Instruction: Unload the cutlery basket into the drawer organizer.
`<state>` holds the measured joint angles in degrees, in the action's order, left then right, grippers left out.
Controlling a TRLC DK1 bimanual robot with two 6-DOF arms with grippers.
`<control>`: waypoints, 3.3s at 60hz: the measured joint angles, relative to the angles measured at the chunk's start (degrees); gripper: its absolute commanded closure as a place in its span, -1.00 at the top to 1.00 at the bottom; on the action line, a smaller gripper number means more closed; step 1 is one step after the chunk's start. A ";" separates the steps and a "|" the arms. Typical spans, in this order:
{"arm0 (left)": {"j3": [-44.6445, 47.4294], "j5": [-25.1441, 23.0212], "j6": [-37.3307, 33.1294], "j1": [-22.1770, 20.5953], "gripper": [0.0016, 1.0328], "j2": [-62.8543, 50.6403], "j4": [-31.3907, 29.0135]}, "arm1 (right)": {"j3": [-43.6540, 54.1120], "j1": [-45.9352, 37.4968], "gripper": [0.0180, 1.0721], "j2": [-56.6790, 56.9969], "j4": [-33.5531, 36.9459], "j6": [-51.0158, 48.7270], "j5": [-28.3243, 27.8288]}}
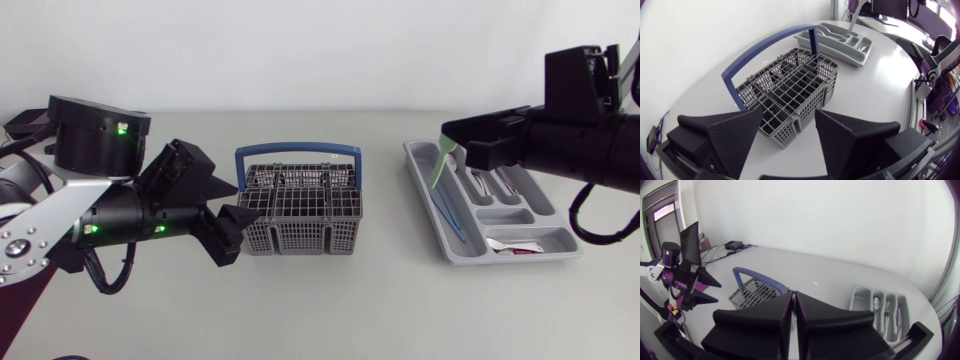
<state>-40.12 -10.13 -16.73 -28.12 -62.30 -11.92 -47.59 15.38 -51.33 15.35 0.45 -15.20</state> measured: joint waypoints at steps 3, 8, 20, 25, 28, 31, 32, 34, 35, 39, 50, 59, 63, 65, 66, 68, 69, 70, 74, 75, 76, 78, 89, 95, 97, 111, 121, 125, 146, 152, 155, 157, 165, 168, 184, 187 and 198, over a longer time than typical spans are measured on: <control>0.00 0.15 0.00 0.00 0.76 0.00 -0.17 | 0.63 -2.25 -0.88 0.39 0.77 -1.29 -0.02; 0.00 0.17 0.00 0.00 0.76 0.00 -0.26 | 1.53 -6.19 -0.88 0.74 1.97 -3.78 -0.98; 0.00 0.20 0.00 0.02 0.76 0.00 -0.66 | 2.73 -15.72 -0.88 0.94 3.69 -10.75 -2.89; 0.00 0.20 0.00 0.02 0.76 0.00 -0.66 | 3.43 -18.71 -0.88 0.98 3.78 -13.38 -3.02; 0.00 0.20 0.00 0.02 0.76 0.00 -0.66 | 4.17 -20.33 -0.88 1.03 3.76 -15.06 -2.99; 0.00 0.22 0.00 0.02 0.78 0.00 -0.66 | 5.18 -21.84 -0.88 1.03 3.72 -16.85 -2.84; 0.00 0.22 0.00 0.02 0.78 0.00 -0.68 | 5.51 -22.23 -0.88 1.03 3.56 -17.29 -2.75; 0.00 0.22 0.00 0.09 0.78 0.00 -0.68 | 6.25 -23.06 -0.88 0.94 3.48 -18.36 -2.56; 0.00 0.22 0.00 0.15 0.78 0.00 -0.68 | 6.58 -23.39 -0.88 0.85 3.41 -18.80 -2.49; 0.00 0.22 0.00 0.42 0.78 0.00 -0.87 | 7.76 -24.65 -0.88 0.20 2.71 -20.52 -1.38; 0.00 0.39 -0.02 1.73 0.78 0.00 -1.09 | 11.37 -27.19 -0.88 -2.21 -1.07 -25.35 2.62; 0.00 0.39 -0.02 2.14 0.78 0.00 -1.09 | 14.91 -28.20 -0.88 -4.81 -5.57 -29.18 6.45; 0.00 0.39 -0.04 2.14 0.78 0.00 -1.09 | 16.33 -28.55 -0.88 -6.84 -7.78 -30.56 7.80; 0.00 0.39 -0.04 2.14 0.78 0.00 -1.09 | 17.07 -28.72 -0.88 -7.93 -8.98 -31.21 8.41; 0.00 0.39 -0.04 2.14 0.78 0.00 -1.09 | 17.42 -28.76 -0.88 -8.28 -9.51 -31.47 8.85; 0.00 0.39 -0.07 2.14 0.78 0.00 -1.09 | 18.36 -28.94 -0.88 -9.05 -11.04 -32.13 9.77; 0.00 0.39 -0.15 2.14 0.78 0.00 -1.09 | 18.86 -29.00 -0.88 -9.42 -11.67 -32.44 10.19; 0.00 0.39 -0.24 2.16 0.78 0.00 -1.09 | 19.23 -29.00 -0.88 -9.66 -12.11 -32.72 10.60; 0.00 0.39 -0.44 2.25 0.78 0.00 -1.09 | 20.72 -29.00 -0.88 -10.95 -13.99 -33.62 11.39; 0.00 0.39 -0.44 2.25 0.78 0.00 -1.09 | 21.07 -29.00 -0.88 -11.41 -14.51 -33.86 11.72; 0.00 0.39 -0.44 2.25 0.78 0.00 -1.09 | 21.35 -29.00 -0.88 -11.93 -15.26 -34.03 11.96; 0.00 0.39 -0.46 2.25 0.78 0.00 -1.09 | 21.81 -29.00 -0.88 -12.92 -16.68 -34.47 12.44; 0.00 0.39 -0.46 2.25 0.78 0.00 -1.09 | 24.02 -29.00 -0.88 -20.20 -24.96 -36.63 14.88; 0.00 0.39 -0.46 2.25 0.78 0.00 -1.11 | 24.59 -29.00 -0.87 -24.72 -29.55 -37.27 16.37; 0.00 0.39 -0.46 2.25 0.78 0.00 -1.11 | 24.59 -29.00 -0.86 -26.36 -31.28 -37.81 16.74; 0.00 0.39 -0.46 2.25 0.78 0.00 -1.73 | 24.59 -28.89 -0.09 -29.79 -33.81 -38.23 17.62; 0.00 0.39 -0.48 2.54 0.78 0.02 -1.73 | 24.87 -27.82 0.51 -29.14 -33.59 -38.23 18.49; 0.00 0.39 -0.48 2.54 0.78 0.02 -1.73 | 25.09 -27.71 0.55 -27.28 -32.54 -38.23 18.49; 0.00 0.39 -0.48 2.54 0.78 0.02 -1.73 | 22.80 -20.94 0.54 -4.98 -11.69 -34.23 15.23; 0.00 0.39 -0.46 2.54 0.78 0.02 -1.92 | 20.17 -15.82 0.47 -0.13 -6.14 -30.25 12.20; 0.00 0.39 -0.46 2.54 0.78 0.02 -2.01 | 19.47 -12.70 0.40 1.60 -4.96 -28.48 11.41; 0.00 0.37 -0.46 2.56 0.78 0.02 -2.05 | 19.12 -10.38 0.37 2.45 -4.22 -27.17 10.84; -0.02 0.17 -0.42 2.71 0.77 -0.24 -2.12 | 18.23 -1.57 0.05 3.19 -3.34 -21.86 9.42; -0.15 0.11 -0.37 2.86 0.76 -0.70 -2.10 | 17.55 1.01 -0.09 2.73 -3.56 -19.80 8.94; -2.30 -0.52 0.39 2.91 0.02 -4.13 -1.92 | 11.72 10.80 -0.89 -8.11 -11.52 -12.28 6.62; -2.95 -1.05 0.52 3.02 -0.21 -5.03 -1.90 | 11.04 12.20 -0.89 -10.69 -13.25 -11.45 6.40; -6.62 -5.57 1.53 6.08 -0.59 -10.86 -1.70 | 8.09 15.54 -0.89 -20.11 -17.16 -9.84 5.95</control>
<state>-46.74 -15.70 -15.20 -22.04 -73.17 -13.63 -39.51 30.92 -71.44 -1.80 -9.39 -9.26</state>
